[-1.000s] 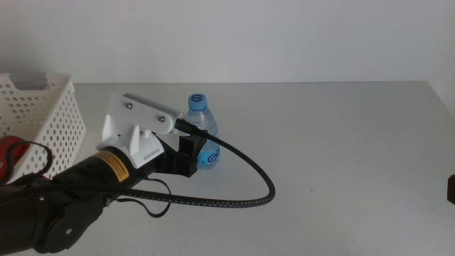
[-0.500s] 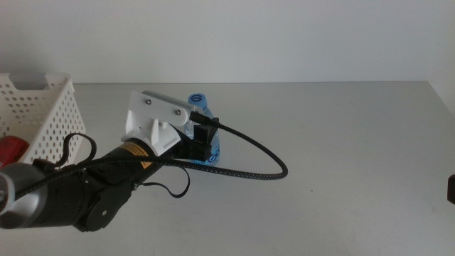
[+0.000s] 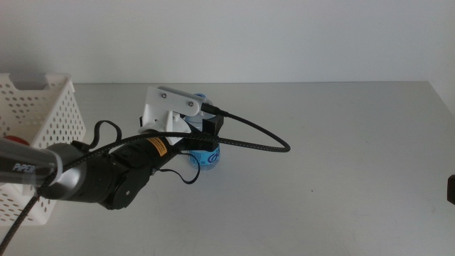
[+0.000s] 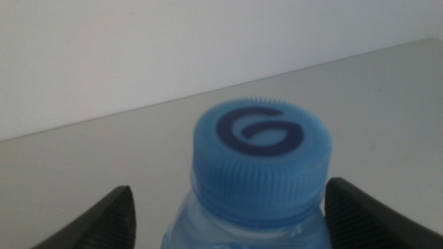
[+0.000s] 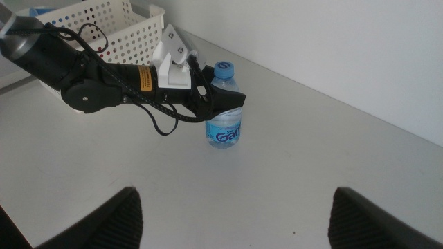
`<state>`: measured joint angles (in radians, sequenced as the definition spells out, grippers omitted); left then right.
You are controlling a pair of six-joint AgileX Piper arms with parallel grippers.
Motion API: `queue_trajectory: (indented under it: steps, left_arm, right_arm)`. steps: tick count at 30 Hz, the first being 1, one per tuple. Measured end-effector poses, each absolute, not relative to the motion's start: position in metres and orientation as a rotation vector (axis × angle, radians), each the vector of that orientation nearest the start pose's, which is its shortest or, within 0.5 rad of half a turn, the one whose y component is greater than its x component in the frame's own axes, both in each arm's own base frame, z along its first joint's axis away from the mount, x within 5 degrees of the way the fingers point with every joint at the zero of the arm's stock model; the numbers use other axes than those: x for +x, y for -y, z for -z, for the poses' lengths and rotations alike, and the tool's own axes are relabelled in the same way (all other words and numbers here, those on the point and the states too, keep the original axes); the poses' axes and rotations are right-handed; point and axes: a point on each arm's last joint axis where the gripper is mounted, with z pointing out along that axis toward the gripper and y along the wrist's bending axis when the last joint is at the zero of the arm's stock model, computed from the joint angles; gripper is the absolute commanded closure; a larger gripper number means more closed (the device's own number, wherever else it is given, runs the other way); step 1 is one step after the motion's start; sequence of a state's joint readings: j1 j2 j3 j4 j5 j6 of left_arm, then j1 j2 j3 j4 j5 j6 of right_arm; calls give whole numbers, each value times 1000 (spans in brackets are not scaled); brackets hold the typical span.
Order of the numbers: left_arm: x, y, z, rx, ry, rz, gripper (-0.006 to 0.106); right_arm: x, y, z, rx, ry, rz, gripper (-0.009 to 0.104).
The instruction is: Use arms to grab the bottles and put them into the dustbin to the left of the table.
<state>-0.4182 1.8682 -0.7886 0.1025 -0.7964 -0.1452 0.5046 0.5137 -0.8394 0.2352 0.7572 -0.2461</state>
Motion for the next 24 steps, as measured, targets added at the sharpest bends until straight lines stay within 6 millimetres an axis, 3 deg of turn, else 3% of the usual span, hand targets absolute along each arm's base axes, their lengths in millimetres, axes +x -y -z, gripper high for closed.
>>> queue_trajectory:
  steps: [9,19,24]
  left_arm:
    - [335,157,-132,361,-1777,430,7]
    - [337,158,-126,358,-1759,438,8]
    - [336,159,-126,367,-1758,439,28]
  right_arm:
    - [62,-51,-387,-653,-1807,-444,1]
    - [62,-51,-387,-653,-1807,-444,1]
    - [62,-51,-387,-653,-1807,-444,1]
